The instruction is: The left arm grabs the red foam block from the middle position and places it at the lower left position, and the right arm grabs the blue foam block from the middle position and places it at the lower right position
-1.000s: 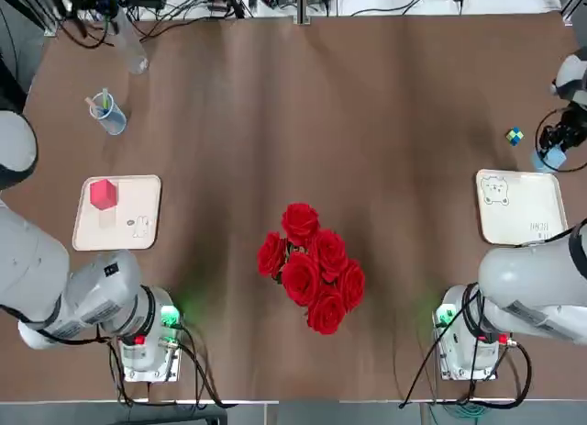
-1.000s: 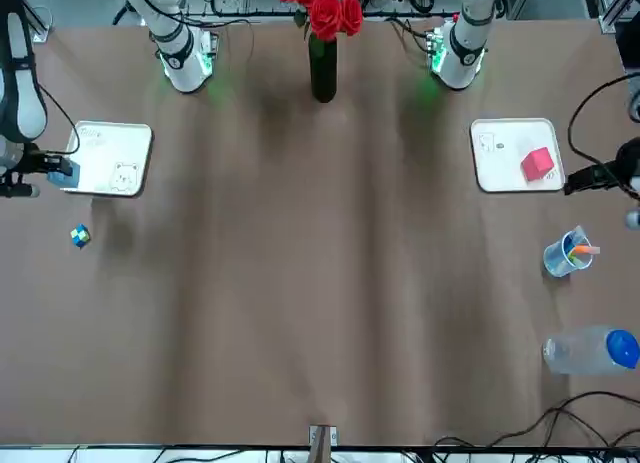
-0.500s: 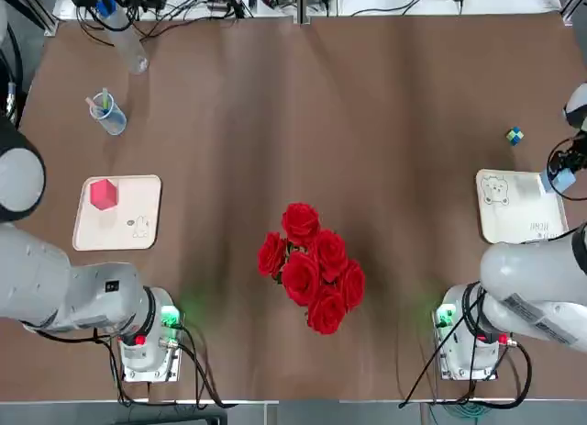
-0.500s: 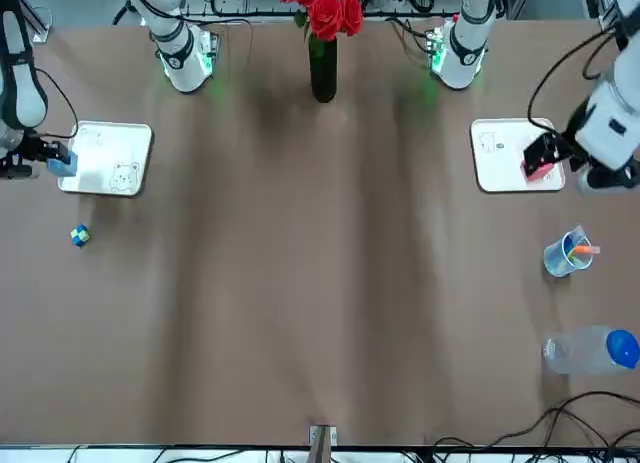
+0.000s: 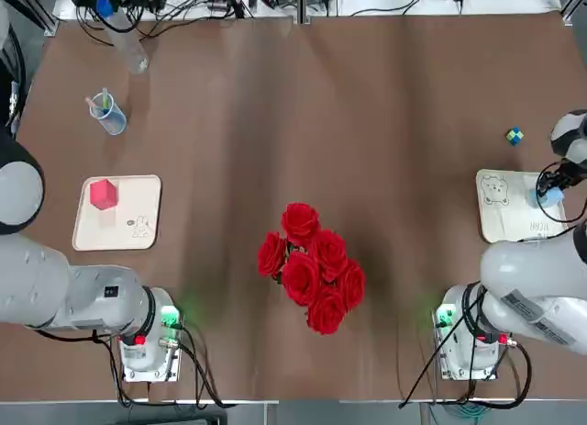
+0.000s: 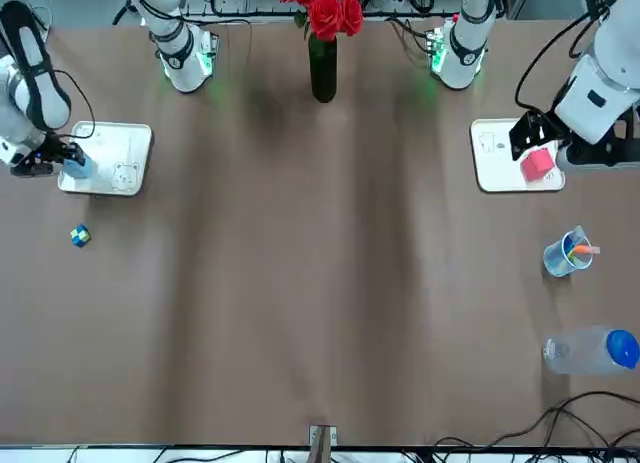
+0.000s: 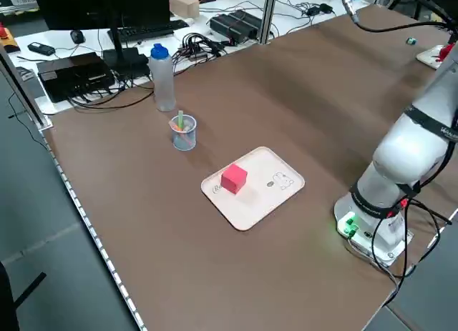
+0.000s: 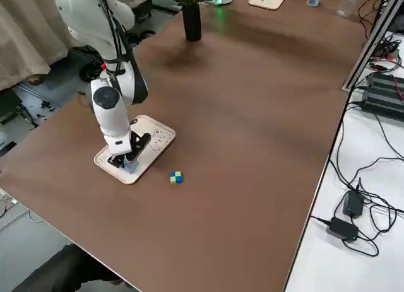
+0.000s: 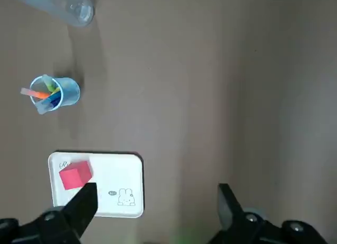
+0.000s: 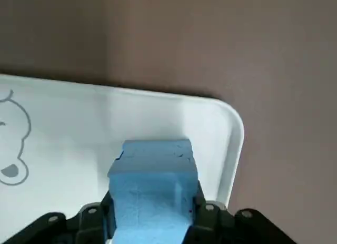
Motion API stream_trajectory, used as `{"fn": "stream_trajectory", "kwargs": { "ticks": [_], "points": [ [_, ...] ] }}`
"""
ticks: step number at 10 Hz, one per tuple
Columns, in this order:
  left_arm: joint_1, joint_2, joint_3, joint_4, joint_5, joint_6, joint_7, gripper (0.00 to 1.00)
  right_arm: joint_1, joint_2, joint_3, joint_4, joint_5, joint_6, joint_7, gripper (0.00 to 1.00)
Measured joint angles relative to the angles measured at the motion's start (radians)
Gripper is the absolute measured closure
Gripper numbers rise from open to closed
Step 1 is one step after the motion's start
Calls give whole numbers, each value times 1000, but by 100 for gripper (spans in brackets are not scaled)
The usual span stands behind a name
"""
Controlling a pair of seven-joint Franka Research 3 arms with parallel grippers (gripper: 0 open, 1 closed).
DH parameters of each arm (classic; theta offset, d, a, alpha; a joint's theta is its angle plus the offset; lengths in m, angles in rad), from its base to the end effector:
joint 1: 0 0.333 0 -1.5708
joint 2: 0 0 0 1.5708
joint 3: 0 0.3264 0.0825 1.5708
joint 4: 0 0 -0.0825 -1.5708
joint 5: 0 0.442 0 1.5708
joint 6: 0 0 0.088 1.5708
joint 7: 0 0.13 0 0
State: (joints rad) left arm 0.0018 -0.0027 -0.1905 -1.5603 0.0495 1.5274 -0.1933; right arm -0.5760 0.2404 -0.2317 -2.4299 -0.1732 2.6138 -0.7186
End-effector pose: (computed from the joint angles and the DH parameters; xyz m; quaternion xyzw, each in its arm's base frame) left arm 0.5970 -0.1074 0.6155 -0.9996 -0.0030 0.0101 0.0274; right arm 0.3512 -0.3749 0.1425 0.9967 0.0339 -0.0671 0.0312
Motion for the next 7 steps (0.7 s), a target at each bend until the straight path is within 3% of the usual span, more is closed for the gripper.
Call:
{"fn": "stream_trajectory", "kwargs": {
  "ticks": [1, 2, 4, 6, 7],
  "points": [
    [-20, 0, 25, -1, -1, 0, 0, 0, 0, 0, 1, -1, 0, 0, 0, 40],
    [-40, 0, 51, -1, -14, 0, 0, 0, 0, 0, 2, -1, 0, 0, 0, 32],
    [-41, 0, 67, 0, -35, 0, 10, 0, 0, -1, 5, 4, -1, -14, 0, 2],
    [-42, 0, 69, 0, -35, 0, 31, 0, 20, -18, 13, 77, -2, -161, -4, 0],
    [-41, 0, 70, 0, -35, -1, 35, 0, 60, -38, 16, 161, -2, -296, -5, 0]
  ]
}}
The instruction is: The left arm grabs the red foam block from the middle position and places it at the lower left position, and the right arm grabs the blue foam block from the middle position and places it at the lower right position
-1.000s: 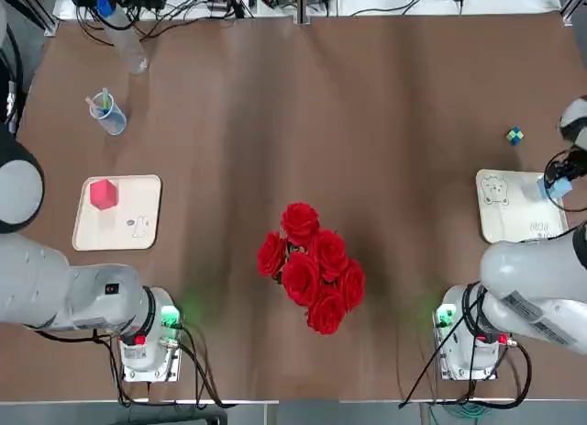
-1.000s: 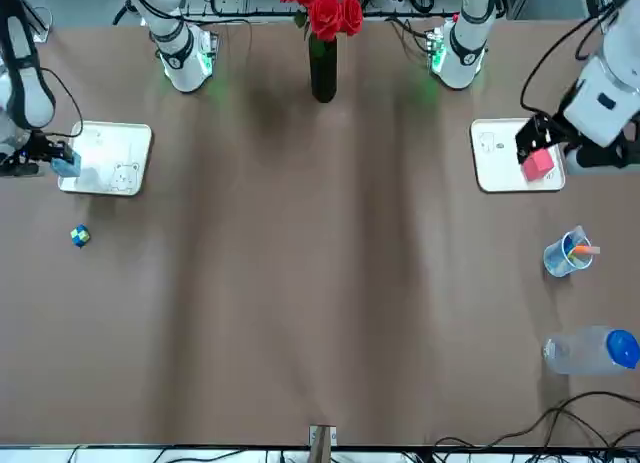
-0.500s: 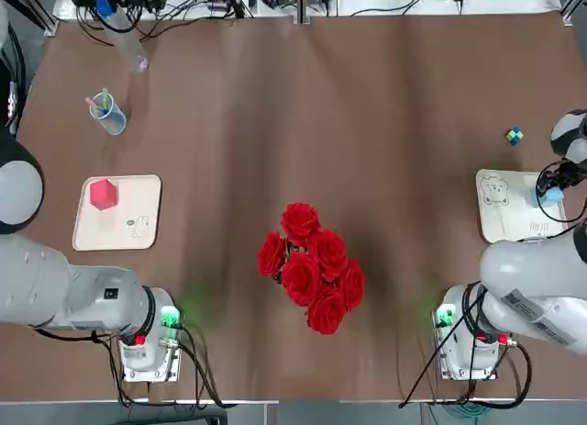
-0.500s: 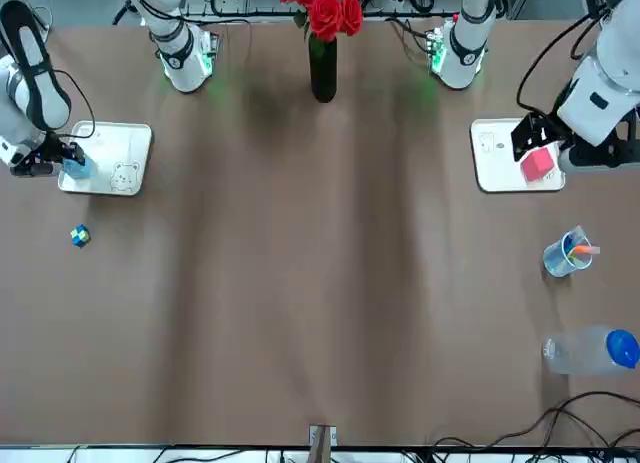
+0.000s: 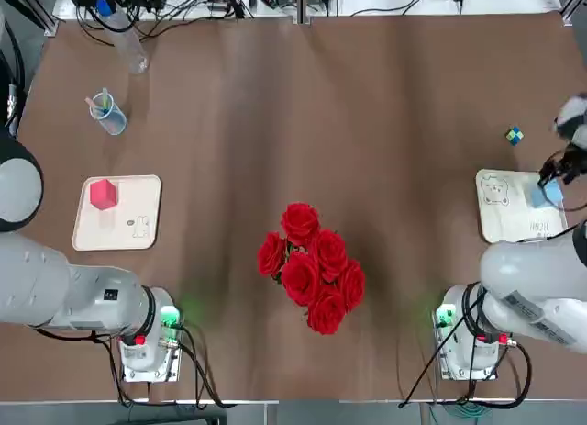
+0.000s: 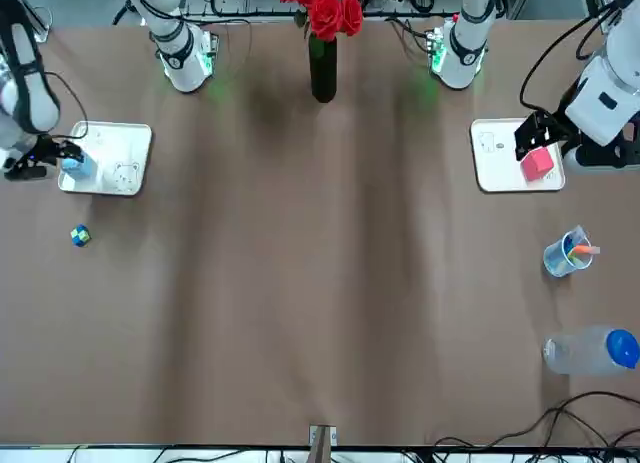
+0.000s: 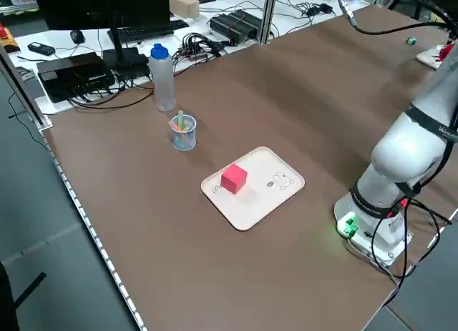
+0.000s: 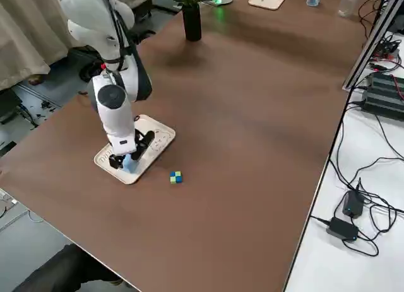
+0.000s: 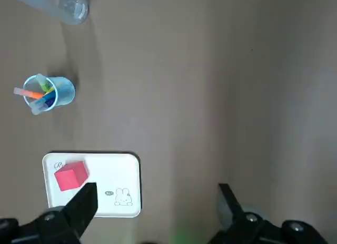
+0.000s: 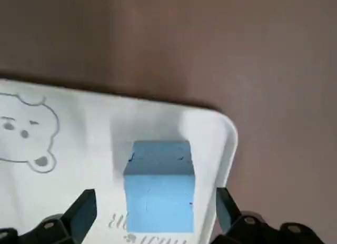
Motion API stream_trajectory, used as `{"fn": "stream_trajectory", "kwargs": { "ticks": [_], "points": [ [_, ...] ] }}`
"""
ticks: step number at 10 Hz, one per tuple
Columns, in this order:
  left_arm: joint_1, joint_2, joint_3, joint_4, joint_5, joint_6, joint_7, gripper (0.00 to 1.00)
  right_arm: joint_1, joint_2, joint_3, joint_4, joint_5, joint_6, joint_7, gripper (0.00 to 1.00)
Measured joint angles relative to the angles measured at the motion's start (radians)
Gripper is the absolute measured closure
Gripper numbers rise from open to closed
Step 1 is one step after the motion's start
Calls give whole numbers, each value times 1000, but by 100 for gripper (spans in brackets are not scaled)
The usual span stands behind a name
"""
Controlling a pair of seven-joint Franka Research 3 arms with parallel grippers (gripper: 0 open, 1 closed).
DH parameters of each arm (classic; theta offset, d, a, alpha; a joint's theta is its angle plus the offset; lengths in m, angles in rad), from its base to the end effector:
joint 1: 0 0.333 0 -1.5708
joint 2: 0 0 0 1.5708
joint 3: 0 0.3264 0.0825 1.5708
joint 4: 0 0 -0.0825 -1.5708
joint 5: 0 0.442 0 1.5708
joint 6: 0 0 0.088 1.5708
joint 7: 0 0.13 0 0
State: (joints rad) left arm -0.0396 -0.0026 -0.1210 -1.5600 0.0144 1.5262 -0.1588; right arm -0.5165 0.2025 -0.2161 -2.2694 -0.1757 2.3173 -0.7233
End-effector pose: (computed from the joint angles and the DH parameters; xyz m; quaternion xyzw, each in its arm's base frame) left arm 0.5989 -0.0952 0.6153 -0.9999 0.0007 0.0142 0.0097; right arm 0.4051 -0.3773 0.2021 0.9920 0.0601 -0.1107 0.0103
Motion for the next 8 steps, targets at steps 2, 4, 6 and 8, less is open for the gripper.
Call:
{"fn": "stream_trajectory", "kwargs": {
  "ticks": [2, 4, 6, 8],
  "points": [
    [-1, -2, -1, 0, 0, -8, 1, 0, 139, -39, 7, 232, 1, -286, 2, 0],
    [-3, -7, -5, 0, -1, -11, 1, 0, 277, -51, 19, 390, 3, -366, 8, 0],
    [-3, -11, -1, 0, -1, -17, 1, 0, 397, -47, 36, 480, 5, -366, 112, 0],
    [6, -12, 6, 0, -1, -18, 4, 0, 422, -47, 138, 558, 8, -387, 335, 0]
  ]
}}
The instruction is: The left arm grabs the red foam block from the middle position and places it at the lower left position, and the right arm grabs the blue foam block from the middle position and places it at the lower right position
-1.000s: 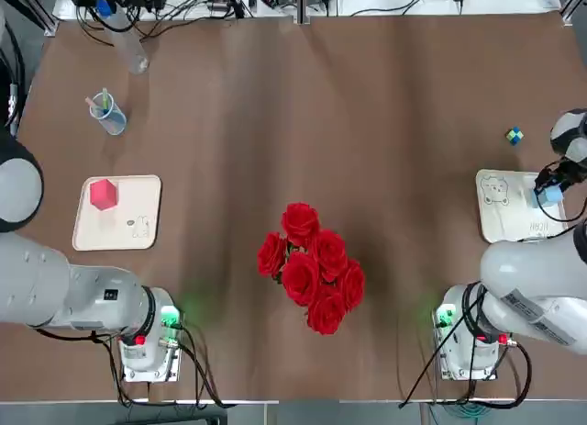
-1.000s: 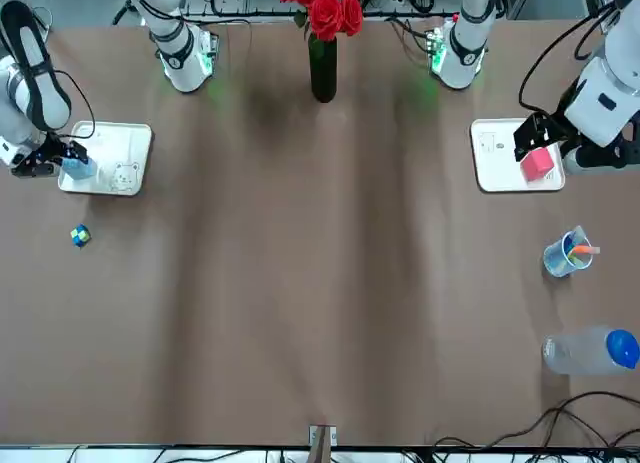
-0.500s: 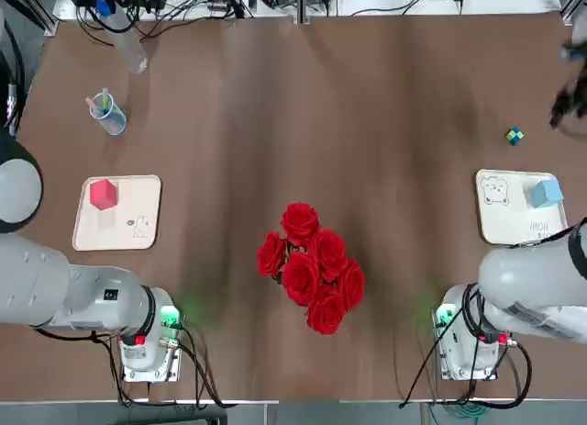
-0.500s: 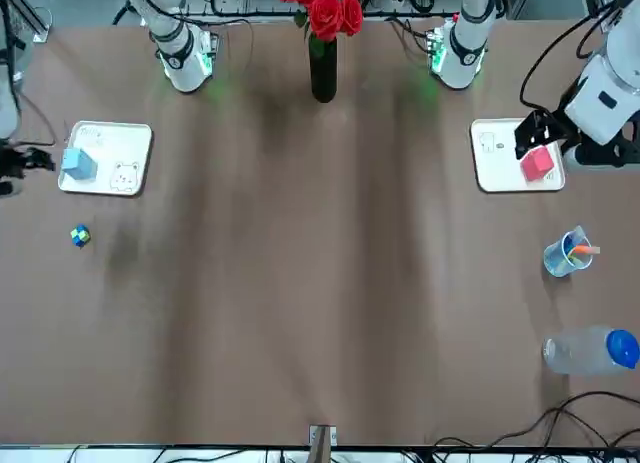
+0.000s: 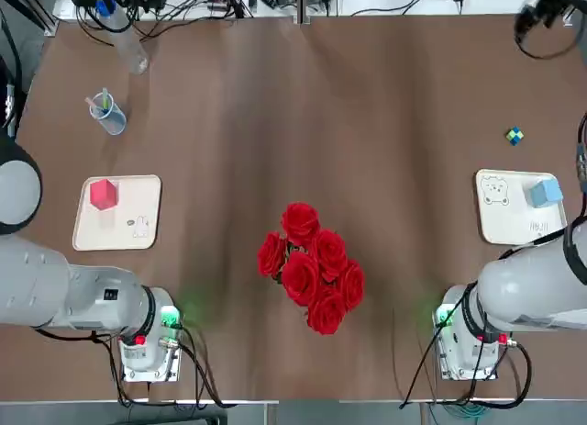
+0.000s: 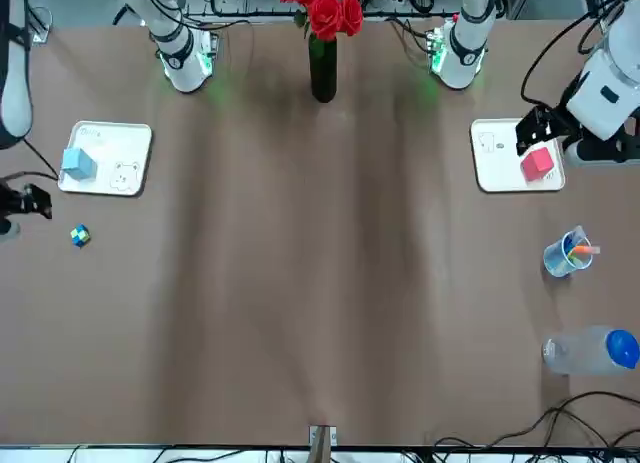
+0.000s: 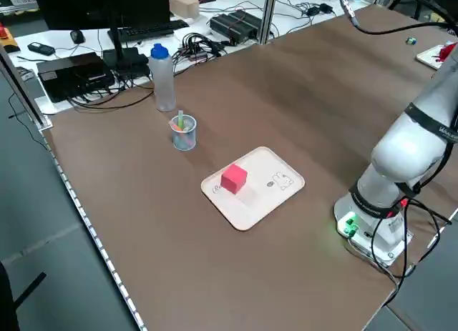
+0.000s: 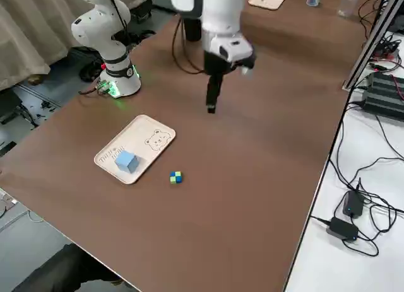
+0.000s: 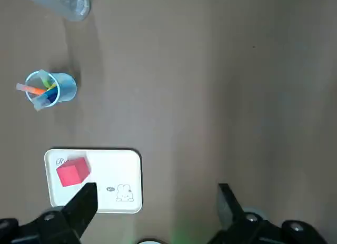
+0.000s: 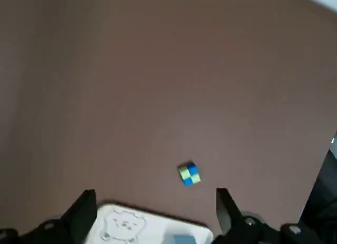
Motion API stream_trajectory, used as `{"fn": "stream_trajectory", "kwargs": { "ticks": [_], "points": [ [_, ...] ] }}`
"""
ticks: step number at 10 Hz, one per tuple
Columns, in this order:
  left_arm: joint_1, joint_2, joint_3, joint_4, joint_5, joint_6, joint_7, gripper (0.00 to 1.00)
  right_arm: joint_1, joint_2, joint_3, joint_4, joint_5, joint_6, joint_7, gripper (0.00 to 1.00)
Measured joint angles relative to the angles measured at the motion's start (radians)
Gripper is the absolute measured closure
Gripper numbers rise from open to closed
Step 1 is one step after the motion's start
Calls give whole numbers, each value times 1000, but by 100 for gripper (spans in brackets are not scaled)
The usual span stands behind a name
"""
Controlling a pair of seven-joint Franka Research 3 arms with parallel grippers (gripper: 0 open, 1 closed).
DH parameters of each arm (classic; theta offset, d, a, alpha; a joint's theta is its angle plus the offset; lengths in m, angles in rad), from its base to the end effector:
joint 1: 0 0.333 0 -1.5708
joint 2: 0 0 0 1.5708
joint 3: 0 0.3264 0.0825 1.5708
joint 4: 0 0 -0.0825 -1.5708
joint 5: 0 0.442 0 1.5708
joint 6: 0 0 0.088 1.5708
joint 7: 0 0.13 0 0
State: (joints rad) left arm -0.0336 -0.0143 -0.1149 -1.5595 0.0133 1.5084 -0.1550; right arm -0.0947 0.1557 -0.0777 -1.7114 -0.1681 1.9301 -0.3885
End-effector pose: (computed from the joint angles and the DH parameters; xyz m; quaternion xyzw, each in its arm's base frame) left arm 0.5943 -0.0876 0.6211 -0.9998 -0.0036 0.0171 0.0102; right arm 0.6631 -0.1286 0.4700 0.9867 0.1349 0.0066 0.0908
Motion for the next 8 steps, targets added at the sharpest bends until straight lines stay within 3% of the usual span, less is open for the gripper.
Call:
{"fn": "stream_trajectory", "kwargs": {
  "ticks": [2, 5, 8],
  "points": [
    [4, -1, 0, 0, 0, -5, 2, 0, 17, 0, 61, 84, 49, -72, 166, 0],
    [4, -1, -1, 0, 0, -13, 2, 0, 48, -4, 67, 232, 87, -200, 276, 0],
    [5, -1, 0, 0, 0, -14, 2, 0, 79, -56, 63, 256, 112, -238, 381, 0]
  ]
}}
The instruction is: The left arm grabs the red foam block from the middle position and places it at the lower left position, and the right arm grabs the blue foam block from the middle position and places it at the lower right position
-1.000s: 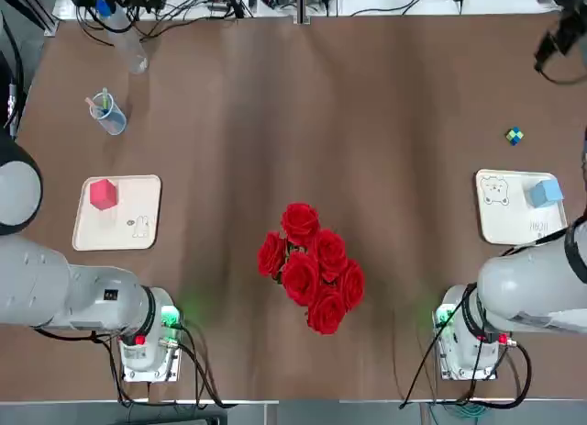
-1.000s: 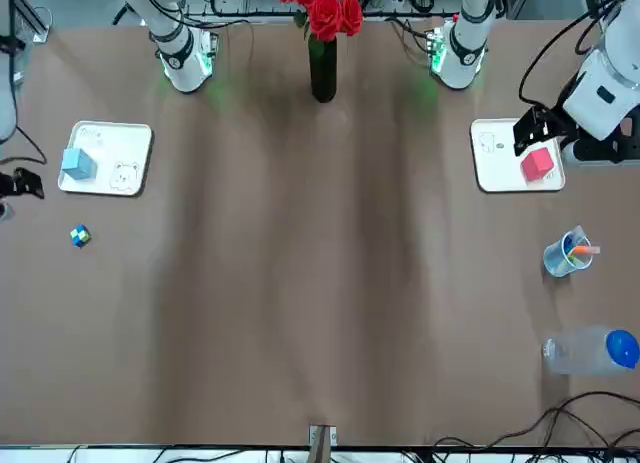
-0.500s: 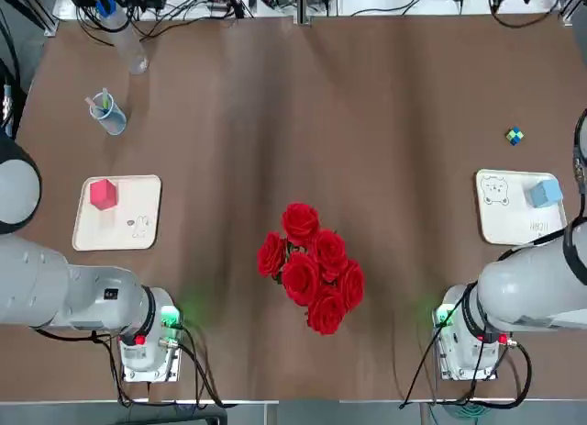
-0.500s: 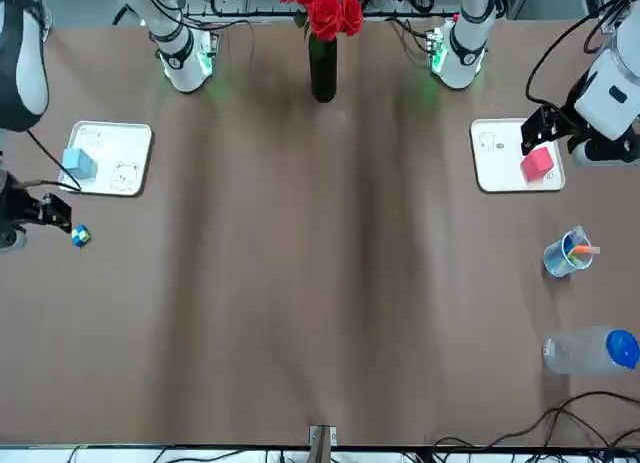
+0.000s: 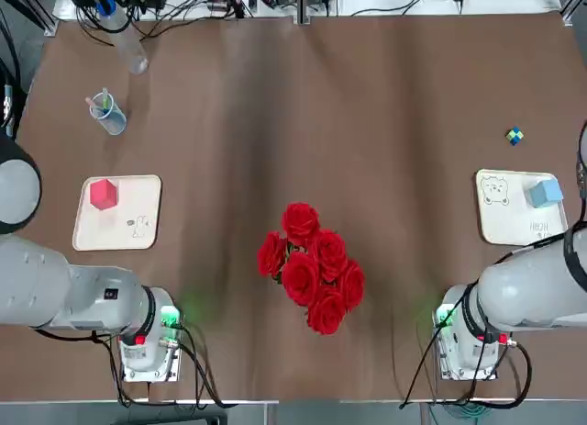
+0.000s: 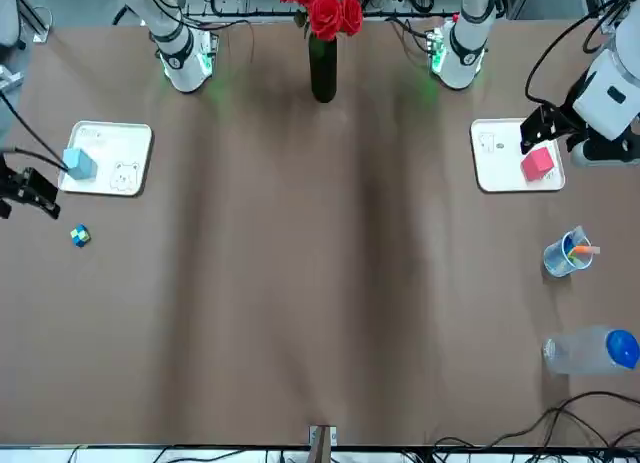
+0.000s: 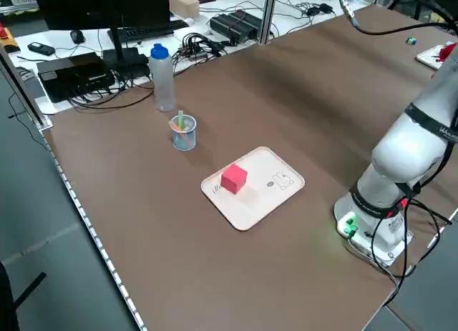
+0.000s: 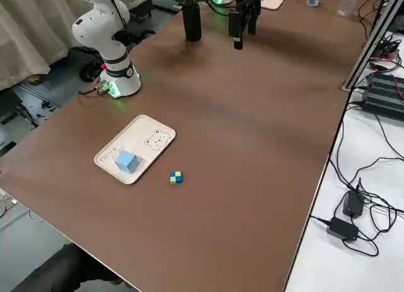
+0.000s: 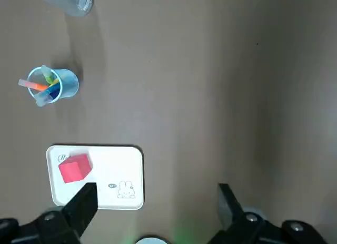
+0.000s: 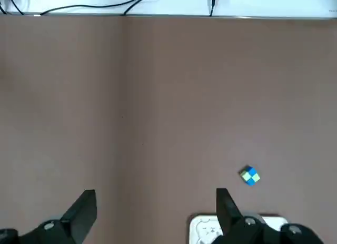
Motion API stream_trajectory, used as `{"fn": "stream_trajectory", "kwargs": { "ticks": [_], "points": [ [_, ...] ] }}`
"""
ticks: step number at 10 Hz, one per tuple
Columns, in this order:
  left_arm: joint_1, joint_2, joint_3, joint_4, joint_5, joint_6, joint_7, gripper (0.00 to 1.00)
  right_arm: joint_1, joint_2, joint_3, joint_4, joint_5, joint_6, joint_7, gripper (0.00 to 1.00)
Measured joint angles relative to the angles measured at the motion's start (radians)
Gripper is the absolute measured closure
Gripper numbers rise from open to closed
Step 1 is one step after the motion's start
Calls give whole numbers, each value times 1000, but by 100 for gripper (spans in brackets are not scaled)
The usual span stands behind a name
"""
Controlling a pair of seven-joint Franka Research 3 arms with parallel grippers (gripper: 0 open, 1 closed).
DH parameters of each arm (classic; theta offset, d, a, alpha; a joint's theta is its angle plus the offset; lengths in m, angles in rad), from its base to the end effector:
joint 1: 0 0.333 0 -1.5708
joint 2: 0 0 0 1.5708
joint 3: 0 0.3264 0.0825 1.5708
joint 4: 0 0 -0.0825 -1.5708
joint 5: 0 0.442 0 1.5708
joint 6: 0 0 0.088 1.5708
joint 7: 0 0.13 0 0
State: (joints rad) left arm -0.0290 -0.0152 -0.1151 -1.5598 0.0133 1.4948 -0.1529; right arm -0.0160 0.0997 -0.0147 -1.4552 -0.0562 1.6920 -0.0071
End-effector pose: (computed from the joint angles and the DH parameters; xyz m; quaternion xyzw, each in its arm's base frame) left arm 0.5926 -0.0847 0.6204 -0.9996 -0.0048 0.0236 0.0111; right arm 0.6596 -0.0264 0.6225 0.9972 -0.0102 0.0679 0.0301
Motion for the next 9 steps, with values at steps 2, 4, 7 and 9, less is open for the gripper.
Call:
{"fn": "stream_trajectory", "kwargs": {
  "ticks": [2, 4, 7, 9],
  "points": [
    [0, 0, 0, 0, 0, 0, 0, 0, 32, -24, -48, 0, 37, -35, 16, 0],
    [0, 0, 0, 0, 0, 0, 0, 0, 42, -32, -74, 0, 53, -77, 7, 0],
    [0, 0, 0, 0, 0, 0, 0, 0, 49, -32, -74, -8, 56, -154, -20, 0],
    [0, 0, 0, 0, 0, 0, 0, 0, 49, -31, -76, -31, 60, -159, -20, 0]
  ]
}}
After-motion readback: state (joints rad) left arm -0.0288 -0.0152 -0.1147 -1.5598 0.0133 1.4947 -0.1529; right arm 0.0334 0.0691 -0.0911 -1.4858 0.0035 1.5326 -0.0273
